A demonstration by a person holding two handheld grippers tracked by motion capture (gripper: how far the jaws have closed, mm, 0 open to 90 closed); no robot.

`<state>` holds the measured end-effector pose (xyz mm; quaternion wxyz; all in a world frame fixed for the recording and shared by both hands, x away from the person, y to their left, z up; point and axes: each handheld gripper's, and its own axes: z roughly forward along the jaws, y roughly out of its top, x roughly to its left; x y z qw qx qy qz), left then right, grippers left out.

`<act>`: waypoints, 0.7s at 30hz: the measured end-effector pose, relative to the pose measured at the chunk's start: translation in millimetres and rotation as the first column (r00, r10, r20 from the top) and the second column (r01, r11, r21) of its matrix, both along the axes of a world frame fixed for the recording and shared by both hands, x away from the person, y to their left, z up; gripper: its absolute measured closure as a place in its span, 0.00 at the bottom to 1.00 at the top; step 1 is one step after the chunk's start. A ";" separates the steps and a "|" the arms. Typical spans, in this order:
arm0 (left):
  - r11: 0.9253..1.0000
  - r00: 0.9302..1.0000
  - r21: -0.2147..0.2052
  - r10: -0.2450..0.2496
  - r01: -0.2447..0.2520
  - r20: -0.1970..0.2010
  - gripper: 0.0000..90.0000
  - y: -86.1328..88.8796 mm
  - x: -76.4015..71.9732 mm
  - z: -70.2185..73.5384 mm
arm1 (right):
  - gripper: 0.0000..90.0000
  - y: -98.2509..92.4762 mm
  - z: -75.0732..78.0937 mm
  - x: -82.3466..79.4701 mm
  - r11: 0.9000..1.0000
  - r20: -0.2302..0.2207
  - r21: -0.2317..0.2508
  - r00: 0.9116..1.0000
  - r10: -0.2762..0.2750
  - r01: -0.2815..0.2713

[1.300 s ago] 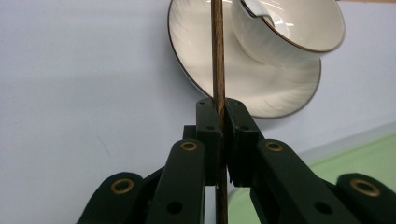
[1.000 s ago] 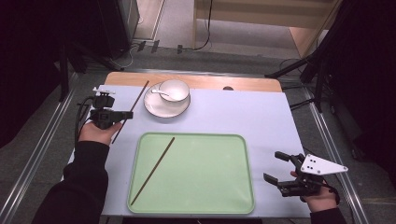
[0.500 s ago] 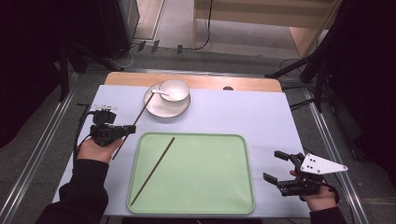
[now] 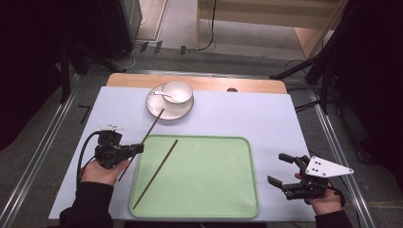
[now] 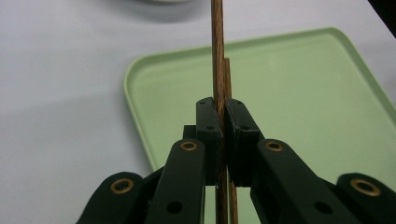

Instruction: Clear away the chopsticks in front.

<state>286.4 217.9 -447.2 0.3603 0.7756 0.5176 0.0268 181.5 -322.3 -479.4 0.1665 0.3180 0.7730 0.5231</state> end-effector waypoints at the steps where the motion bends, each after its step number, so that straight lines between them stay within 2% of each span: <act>1: 1.000 1.000 0.000 0.000 0.000 0.000 0.95 0.0 0.0 0.0 | 0.16 0.1 0.0 0.1 1.000 0.000 0.000 1.000 -0.001 0.001; 4: 1.000 1.000 -0.010 0.013 -0.013 -0.015 0.95 1.8 -6.6 -4.4 | 0.16 0.3 0.1 0.1 1.000 0.001 0.001 1.000 0.000 0.000; 9: 1.000 0.998 0.011 0.002 -0.001 -0.065 0.95 -2.3 -15.3 -15.4 | 0.16 0.5 0.2 0.0 1.000 0.002 0.001 1.000 0.000 0.000; 11: 0.999 0.996 0.044 -0.001 0.005 -0.086 0.95 -7.9 -18.6 -22.2 | 0.16 0.5 0.3 0.0 1.000 0.002 0.000 1.000 0.000 0.000; 13: 0.998 0.996 0.057 -0.004 0.009 -0.090 0.95 -10.2 -19.2 -24.7 | 0.16 0.5 0.3 -0.1 1.000 0.002 0.000 1.000 0.000 0.000; 14: 0.997 0.995 0.080 -0.008 0.016 -0.100 0.95 -13.1 -19.6 -28.9 | 0.16 0.6 0.3 -0.1 1.000 0.002 0.000 1.000 0.000 0.000; 21: 0.993 0.991 0.119 -0.003 0.019 -0.136 0.95 -13.8 -16.3 -38.9 | 0.16 0.6 0.2 -0.3 1.000 0.004 -0.003 1.000 0.003 -0.003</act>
